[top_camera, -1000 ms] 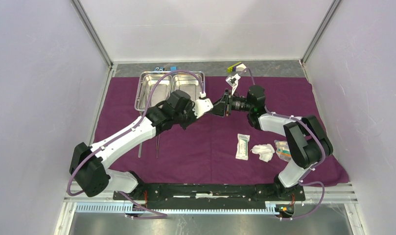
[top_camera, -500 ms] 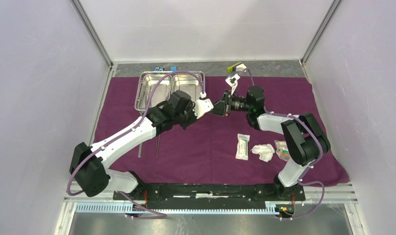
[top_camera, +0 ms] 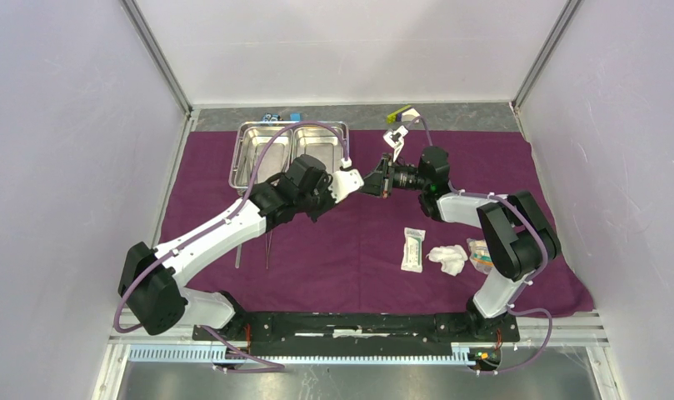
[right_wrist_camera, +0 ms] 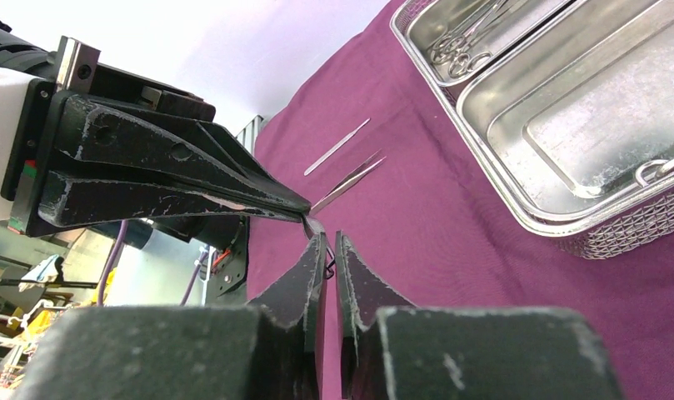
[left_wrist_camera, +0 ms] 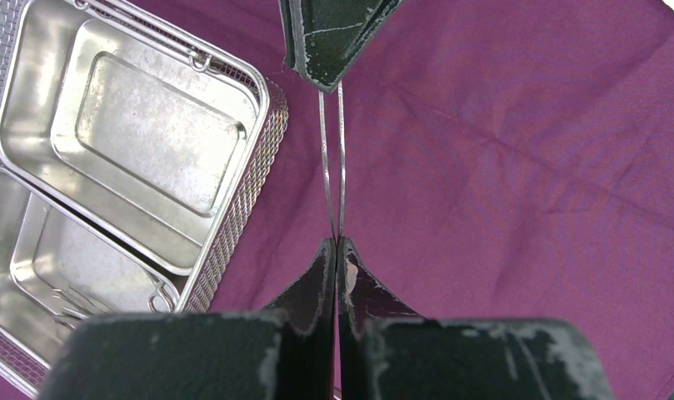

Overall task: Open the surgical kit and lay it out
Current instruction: Place the medical item in the surgical kit.

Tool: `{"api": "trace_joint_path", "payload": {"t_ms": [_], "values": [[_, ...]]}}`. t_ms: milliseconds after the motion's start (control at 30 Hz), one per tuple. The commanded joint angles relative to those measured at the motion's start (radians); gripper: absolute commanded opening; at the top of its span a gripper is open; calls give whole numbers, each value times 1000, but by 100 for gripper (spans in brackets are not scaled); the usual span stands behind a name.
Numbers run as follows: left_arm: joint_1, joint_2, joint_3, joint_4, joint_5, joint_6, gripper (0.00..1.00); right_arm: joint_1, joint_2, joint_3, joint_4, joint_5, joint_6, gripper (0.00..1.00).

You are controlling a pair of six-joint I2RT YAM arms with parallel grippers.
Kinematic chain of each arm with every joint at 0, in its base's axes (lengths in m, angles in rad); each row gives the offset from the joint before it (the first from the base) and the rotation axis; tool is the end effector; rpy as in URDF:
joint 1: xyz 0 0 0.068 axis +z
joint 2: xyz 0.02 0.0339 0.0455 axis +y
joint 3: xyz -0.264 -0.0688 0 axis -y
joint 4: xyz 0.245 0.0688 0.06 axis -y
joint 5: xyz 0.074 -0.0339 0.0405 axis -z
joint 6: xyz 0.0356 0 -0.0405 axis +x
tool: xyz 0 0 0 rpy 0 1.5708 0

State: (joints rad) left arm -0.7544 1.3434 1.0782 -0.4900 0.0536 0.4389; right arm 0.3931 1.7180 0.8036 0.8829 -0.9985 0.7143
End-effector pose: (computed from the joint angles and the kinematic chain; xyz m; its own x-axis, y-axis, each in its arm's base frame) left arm 0.2118 -0.2016 0.2893 -0.1494 0.7228 -0.6747 0.8570 0.4350 0.2762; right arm 0.3109 0.1613 0.2142 -0.6663 0.1077 -0.7378 -0.7241 0.1427 0.6748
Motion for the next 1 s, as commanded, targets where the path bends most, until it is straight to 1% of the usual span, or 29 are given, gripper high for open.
{"api": "trace_joint_path", "payload": {"t_ms": [0, 67, 100, 167, 267, 367, 533, 667, 767, 867, 967], "values": [[-5, -17, -1, 45, -3, 58, 2, 7, 5, 6, 62, -19, 8, 7], [-5, -14, -1, 45, -3, 58, 2, 7, 2, 5, 66, -17, 15, 1], [-5, -13, -3, 45, -4, 58, 3, 7, -1, 4, 63, -13, 16, 0], [-5, -8, -3, 48, -7, 57, 7, 7, -6, 3, 51, -4, 15, 0], [-6, -1, 1, 50, -13, 63, 19, 7, -8, -1, 45, 4, 22, 0], [-6, 5, 10, 53, -25, 75, 32, 7, -12, -7, 45, 13, 29, 0], [-6, 32, 34, 66, -17, 88, 49, 7, -19, -15, 49, 20, 37, 0], [-10, 62, 65, 82, -8, 89, 53, 6, -20, -18, 47, 21, 36, 0], [-15, 86, 98, 81, 4, 80, 54, 6, -18, -17, 43, 21, 34, 0], [-17, 106, 113, 82, 9, 75, 53, 6, -20, -16, 33, 23, 27, 0], [-19, 114, 121, 82, 19, 66, 48, 4, -18, -15, 26, 26, 22, 0]]}}
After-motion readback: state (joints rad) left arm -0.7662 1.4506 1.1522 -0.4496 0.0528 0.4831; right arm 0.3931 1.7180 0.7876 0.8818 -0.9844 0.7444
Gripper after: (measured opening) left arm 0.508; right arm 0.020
